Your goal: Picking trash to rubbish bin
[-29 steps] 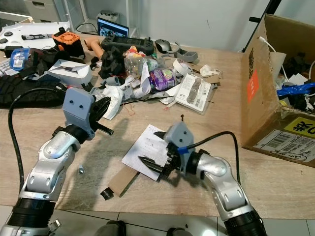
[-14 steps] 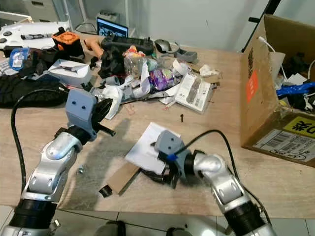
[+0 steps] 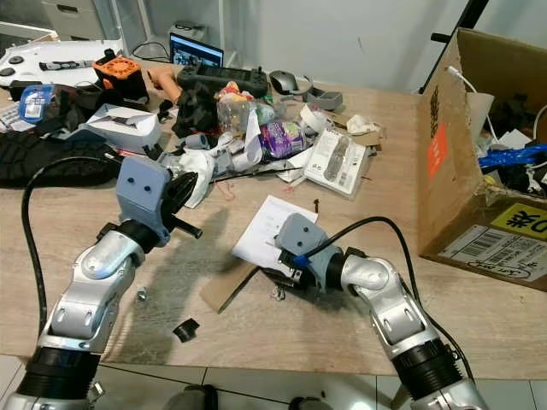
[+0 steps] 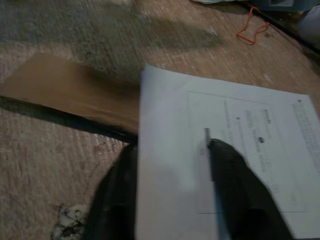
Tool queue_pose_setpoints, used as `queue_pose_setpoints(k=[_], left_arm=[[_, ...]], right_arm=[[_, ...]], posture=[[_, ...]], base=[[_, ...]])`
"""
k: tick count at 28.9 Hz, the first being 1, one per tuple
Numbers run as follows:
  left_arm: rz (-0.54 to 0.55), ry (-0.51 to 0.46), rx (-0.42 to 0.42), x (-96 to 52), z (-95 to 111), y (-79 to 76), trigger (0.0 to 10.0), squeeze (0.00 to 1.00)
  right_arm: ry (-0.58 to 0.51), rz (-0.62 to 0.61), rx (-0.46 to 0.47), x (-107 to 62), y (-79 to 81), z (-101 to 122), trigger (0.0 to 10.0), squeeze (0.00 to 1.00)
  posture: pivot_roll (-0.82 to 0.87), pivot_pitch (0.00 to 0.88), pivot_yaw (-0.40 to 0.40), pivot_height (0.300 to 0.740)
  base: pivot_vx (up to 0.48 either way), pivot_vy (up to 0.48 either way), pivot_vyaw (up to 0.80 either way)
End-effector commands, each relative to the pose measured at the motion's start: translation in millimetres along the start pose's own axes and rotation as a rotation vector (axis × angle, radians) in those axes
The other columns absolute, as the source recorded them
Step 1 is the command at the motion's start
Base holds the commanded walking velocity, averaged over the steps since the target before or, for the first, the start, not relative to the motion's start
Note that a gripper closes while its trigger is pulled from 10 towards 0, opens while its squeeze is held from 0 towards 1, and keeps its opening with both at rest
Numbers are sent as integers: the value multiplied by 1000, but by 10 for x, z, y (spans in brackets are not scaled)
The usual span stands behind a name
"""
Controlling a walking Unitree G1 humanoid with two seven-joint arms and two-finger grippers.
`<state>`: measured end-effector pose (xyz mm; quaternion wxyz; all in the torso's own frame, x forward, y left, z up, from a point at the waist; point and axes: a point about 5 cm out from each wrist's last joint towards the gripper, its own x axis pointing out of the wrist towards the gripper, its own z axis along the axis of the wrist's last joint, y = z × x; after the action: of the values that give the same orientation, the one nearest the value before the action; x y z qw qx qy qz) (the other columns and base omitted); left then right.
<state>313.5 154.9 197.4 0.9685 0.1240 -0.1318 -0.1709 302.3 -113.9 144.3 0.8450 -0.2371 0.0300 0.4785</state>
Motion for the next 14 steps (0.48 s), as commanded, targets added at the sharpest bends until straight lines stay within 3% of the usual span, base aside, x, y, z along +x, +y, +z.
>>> queue_pose_setpoints(k=[1, 14], left_arm=[[-23, 7, -3, -7, -23, -76, 10000, 0], [-19, 4, -7, -5, -21, -76, 10000, 0]], right_arm=[[77, 7, 64, -26, 89, -207, 0, 0], [60, 19, 106, -20, 133, -230, 0, 0]], posture=[[31, 210, -60, 740], [34, 196, -57, 740]], base=[[0, 0, 0], [0, 0, 0]])
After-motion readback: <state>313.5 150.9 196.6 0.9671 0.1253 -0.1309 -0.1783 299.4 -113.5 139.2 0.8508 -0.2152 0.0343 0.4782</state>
